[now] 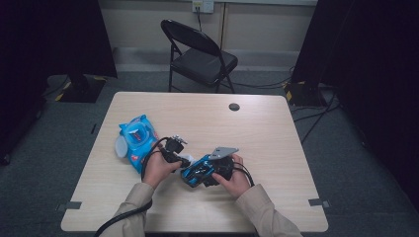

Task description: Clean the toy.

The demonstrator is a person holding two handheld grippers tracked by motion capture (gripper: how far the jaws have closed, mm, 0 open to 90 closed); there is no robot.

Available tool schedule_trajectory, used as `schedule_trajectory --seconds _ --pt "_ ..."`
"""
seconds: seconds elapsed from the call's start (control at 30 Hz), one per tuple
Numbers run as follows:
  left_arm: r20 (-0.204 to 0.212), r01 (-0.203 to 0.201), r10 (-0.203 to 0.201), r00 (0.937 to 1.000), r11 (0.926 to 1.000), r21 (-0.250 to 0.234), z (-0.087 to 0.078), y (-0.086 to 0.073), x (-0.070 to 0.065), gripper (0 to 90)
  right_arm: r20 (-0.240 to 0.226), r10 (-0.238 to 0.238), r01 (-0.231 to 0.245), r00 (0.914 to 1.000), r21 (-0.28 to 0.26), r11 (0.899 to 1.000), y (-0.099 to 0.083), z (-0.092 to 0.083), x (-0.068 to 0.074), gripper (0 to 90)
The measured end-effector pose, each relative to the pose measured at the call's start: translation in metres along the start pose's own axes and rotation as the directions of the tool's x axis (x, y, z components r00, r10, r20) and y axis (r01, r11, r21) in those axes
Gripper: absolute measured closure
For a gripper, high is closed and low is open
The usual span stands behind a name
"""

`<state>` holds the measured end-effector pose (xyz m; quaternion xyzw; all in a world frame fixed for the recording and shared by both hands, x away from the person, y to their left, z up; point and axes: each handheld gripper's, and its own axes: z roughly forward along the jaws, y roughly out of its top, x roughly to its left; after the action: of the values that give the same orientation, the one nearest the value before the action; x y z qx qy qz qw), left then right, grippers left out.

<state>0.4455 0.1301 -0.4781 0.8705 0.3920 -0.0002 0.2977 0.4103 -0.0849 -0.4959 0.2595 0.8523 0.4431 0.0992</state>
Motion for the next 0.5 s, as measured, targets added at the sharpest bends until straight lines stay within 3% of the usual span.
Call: schedule_trajectory --seconds 0.5 --pt "0.005 -0.002 0.002 1.0000 1.0000 0.000 -0.0066 -0.0094 0.0013 82.2 -0.003 0.000 0.000 1.0000 -0.003 1.000 -0.0004 -0.0001 -0.0006 10.0"
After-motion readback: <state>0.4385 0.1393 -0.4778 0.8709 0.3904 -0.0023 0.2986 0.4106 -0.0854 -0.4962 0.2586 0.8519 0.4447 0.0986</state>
